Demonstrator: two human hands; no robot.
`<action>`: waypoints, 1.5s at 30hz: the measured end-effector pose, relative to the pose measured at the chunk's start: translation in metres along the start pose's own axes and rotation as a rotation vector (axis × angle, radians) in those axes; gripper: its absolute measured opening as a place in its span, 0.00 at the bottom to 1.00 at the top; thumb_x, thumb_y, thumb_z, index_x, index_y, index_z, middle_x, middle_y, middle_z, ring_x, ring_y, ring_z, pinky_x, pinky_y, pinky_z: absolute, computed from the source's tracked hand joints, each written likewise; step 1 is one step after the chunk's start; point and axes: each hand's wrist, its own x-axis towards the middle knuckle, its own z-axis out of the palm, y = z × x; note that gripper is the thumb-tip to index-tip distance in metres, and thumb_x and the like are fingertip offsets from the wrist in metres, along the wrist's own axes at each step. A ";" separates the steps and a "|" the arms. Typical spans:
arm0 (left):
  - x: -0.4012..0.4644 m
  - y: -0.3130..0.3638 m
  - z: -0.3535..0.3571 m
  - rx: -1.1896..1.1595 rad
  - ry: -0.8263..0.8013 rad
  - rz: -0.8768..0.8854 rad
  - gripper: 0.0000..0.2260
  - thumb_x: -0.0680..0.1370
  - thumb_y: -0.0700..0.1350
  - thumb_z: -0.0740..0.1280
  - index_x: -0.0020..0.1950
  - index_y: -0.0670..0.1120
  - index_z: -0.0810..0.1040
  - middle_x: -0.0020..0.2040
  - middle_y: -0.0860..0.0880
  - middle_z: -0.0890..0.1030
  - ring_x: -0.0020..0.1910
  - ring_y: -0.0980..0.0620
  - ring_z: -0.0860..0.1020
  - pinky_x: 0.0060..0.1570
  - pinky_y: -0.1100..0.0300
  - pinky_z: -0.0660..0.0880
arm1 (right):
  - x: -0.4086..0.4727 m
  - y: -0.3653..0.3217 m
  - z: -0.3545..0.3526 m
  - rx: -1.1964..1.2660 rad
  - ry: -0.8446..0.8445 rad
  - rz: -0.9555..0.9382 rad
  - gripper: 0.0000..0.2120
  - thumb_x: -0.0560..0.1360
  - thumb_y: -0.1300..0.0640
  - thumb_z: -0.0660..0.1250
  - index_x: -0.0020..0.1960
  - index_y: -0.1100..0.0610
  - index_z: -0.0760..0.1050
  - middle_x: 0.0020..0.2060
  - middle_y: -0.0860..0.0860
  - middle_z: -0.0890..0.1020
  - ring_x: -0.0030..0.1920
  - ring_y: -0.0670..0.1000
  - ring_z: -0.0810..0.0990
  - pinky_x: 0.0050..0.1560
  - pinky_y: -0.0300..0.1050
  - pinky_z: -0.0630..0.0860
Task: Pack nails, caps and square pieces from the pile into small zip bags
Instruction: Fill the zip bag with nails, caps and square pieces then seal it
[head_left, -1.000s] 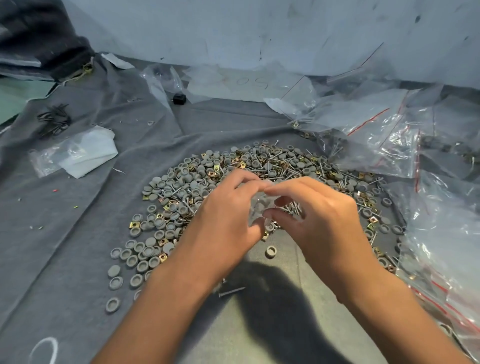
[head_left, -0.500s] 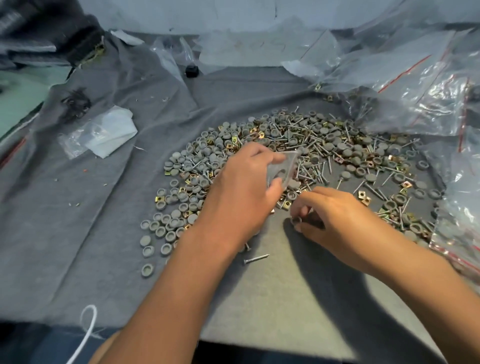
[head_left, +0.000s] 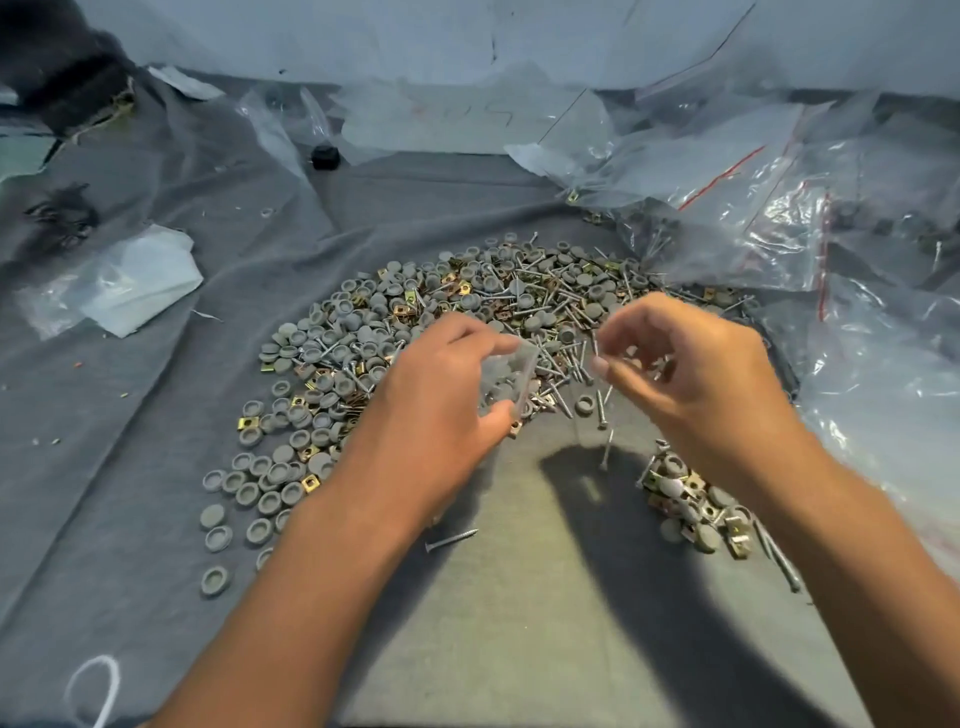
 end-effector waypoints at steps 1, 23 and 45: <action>0.000 0.000 0.000 0.001 0.000 -0.004 0.21 0.74 0.45 0.75 0.66 0.52 0.78 0.60 0.58 0.76 0.52 0.61 0.74 0.54 0.72 0.67 | -0.001 0.005 -0.010 -0.078 -0.135 0.082 0.07 0.73 0.50 0.74 0.46 0.42 0.76 0.38 0.38 0.79 0.42 0.31 0.76 0.39 0.23 0.69; -0.002 0.003 -0.003 0.023 -0.032 0.014 0.22 0.74 0.46 0.74 0.67 0.52 0.77 0.59 0.60 0.74 0.47 0.64 0.70 0.46 0.78 0.66 | -0.020 0.027 -0.029 -0.455 -0.565 0.322 0.10 0.72 0.54 0.77 0.42 0.44 0.77 0.40 0.41 0.78 0.40 0.41 0.77 0.37 0.36 0.74; 0.000 0.001 0.000 0.019 -0.013 0.020 0.21 0.73 0.44 0.75 0.66 0.51 0.78 0.58 0.57 0.76 0.47 0.64 0.70 0.50 0.76 0.65 | -0.008 0.003 -0.007 0.086 -0.064 0.072 0.03 0.74 0.47 0.72 0.47 0.43 0.82 0.35 0.36 0.80 0.38 0.36 0.77 0.37 0.26 0.70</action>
